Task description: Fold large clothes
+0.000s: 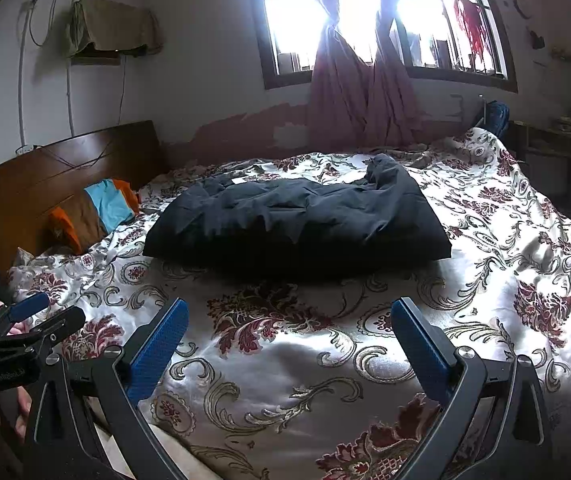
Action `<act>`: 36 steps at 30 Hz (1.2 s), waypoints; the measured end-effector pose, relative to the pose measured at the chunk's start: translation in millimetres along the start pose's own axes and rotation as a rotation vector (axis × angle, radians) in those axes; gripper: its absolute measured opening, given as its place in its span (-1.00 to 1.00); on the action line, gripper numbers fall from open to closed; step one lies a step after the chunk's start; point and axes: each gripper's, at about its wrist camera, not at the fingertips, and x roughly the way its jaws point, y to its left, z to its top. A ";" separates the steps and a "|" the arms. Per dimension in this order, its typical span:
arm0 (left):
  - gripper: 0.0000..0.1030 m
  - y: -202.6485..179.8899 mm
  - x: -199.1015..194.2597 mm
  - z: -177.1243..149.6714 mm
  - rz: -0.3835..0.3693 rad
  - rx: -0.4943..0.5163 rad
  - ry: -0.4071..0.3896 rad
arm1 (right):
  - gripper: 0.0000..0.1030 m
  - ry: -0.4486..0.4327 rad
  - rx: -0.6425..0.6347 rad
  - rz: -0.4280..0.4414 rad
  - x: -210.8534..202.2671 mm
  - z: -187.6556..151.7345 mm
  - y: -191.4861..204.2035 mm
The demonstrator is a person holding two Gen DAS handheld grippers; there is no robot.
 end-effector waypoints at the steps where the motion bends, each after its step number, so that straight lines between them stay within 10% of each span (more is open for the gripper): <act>1: 0.99 0.2 0.1 0.0 0.000 0.000 0.000 | 0.93 0.001 0.001 0.001 0.1 0.1 0.0; 36: 0.99 2.8 0.3 -1.6 0.002 -0.003 0.001 | 0.93 -0.002 -0.001 0.003 0.1 -0.1 -0.6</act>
